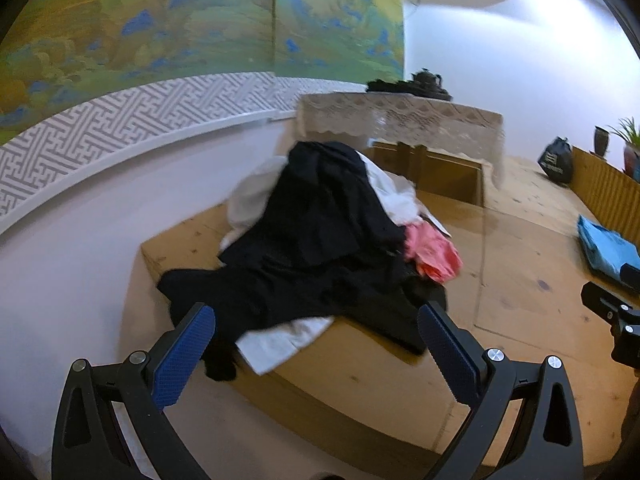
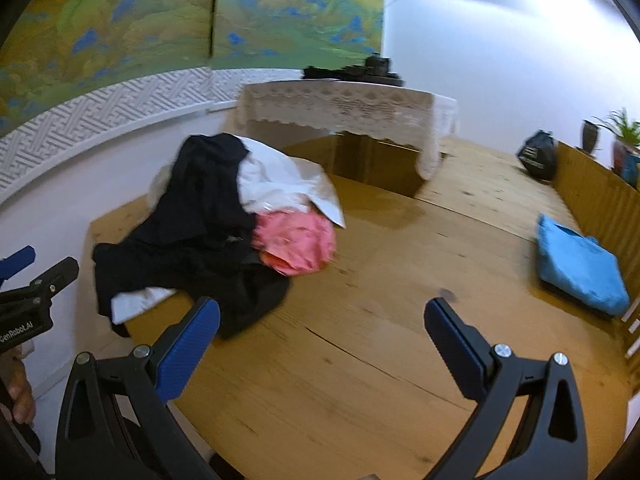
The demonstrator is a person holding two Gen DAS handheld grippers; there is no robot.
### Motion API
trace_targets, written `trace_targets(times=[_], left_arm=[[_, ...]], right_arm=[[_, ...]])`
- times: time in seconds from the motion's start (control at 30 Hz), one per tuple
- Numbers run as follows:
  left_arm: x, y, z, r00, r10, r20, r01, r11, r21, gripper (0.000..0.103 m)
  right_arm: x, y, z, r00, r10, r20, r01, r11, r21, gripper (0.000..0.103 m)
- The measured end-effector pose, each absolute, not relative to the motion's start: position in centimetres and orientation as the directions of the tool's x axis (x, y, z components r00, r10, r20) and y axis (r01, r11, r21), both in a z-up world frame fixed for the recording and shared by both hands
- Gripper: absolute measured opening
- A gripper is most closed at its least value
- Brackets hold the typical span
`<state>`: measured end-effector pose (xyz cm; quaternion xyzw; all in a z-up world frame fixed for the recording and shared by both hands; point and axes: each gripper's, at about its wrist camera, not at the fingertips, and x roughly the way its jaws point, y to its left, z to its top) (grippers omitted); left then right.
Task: Fold clothes
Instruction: 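Move both grippers toward the clothes pile on the table, then grasp the navy sweatshirt with the right gripper while the left gripper approaches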
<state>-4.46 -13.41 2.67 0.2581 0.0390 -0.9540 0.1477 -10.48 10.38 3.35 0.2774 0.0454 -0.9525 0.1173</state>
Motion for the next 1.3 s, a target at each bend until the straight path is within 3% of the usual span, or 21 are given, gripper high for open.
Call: trace_targets(times=[0.4, 0.53, 0.57, 0.77, 1.07, 1.23, 1.27, 1.3], left_arm=[[-5.3, -21.0, 4.6, -0.783, -0.373, -0.498, 0.421, -0.907, 0.018, 0.102], [-5.6, -23.2, 4.5, -0.769, -0.407, -0.494, 0.457, -0.889, 0.021, 0.102], [-5.7, -23.7, 4.4, -0.765, -0.414, -0.494, 0.464, -0.885, 0.024, 0.102], [-6.7, -26.1, 3.3, -0.747, -0.434, -0.503, 0.488, -0.872, 0.028, 0.102], [-9.2, -28.8, 0.3, -0.713, -0.430, -0.554, 0.500, -0.865, 0.028, 0.102], [-10.1, -29.5, -0.9, -0.703, -0.418, -0.576, 0.495, -0.869, 0.026, 0.102], [-10.3, -29.6, -1.1, -0.702, -0.415, -0.579, 0.493, -0.870, 0.026, 0.102], [-10.4, -29.6, -1.3, -0.700, -0.412, -0.583, 0.491, -0.871, 0.025, 0.102]], right_arm=[[-16.6, 3.5, 5.2, -0.802, -0.305, -0.513, 0.359, -0.933, -0.007, 0.101], [-19.9, 0.9, 4.4, -0.783, -0.303, -0.543, 0.377, -0.926, -0.028, 0.076], [-20.8, 0.3, 4.1, -0.770, -0.310, -0.558, 0.388, -0.921, -0.024, 0.074], [-26.5, -3.6, 1.3, -0.701, -0.339, -0.628, 0.431, -0.902, 0.005, 0.075], [-34.4, -9.4, -3.9, -0.672, -0.248, -0.698, 0.422, -0.903, -0.085, 0.075], [-36.9, -10.7, -5.9, -0.609, -0.277, -0.743, 0.446, -0.894, -0.032, 0.075], [-37.0, -10.7, -5.9, -0.599, -0.289, -0.747, 0.453, -0.892, -0.018, 0.070], [-37.0, -10.6, -5.9, -0.589, -0.302, -0.750, 0.460, -0.888, -0.004, 0.060]])
